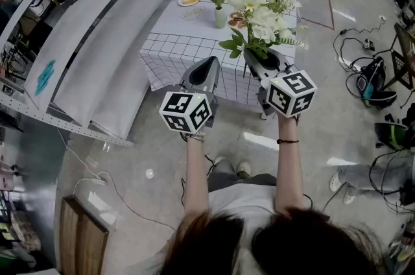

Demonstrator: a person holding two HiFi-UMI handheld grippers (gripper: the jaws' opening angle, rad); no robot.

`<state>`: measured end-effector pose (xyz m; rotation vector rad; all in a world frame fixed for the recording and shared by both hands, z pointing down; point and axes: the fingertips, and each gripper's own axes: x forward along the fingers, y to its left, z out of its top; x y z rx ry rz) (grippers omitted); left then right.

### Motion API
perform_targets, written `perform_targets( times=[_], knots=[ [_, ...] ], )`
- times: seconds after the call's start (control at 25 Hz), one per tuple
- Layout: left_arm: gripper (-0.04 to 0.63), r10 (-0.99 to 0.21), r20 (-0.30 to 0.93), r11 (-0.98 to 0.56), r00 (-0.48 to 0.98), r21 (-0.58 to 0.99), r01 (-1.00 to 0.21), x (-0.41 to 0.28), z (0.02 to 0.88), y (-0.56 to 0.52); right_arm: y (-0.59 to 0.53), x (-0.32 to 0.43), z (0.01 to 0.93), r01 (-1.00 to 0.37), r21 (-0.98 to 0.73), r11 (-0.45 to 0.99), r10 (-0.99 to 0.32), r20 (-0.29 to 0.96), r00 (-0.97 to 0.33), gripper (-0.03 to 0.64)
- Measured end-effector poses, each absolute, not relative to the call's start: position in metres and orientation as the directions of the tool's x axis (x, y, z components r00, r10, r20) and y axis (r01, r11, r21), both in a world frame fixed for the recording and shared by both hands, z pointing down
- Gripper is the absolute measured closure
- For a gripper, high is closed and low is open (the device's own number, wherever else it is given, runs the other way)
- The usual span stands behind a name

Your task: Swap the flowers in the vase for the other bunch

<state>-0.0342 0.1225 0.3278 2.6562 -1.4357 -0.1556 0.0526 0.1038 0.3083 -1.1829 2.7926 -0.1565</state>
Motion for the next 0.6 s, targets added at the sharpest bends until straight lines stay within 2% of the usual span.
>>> perform_targets(
  times=[0.6],
  knots=[
    [0.581, -0.846, -0.005, -0.527, 0.534, 0.171, -0.833, -0.0334, 0.3350, 0.1251, 0.1039, 0.0541, 0.3123, -0.701, -0.157, 0.696, -0.713, -0.041, -0.700, 0.563]
  ],
)
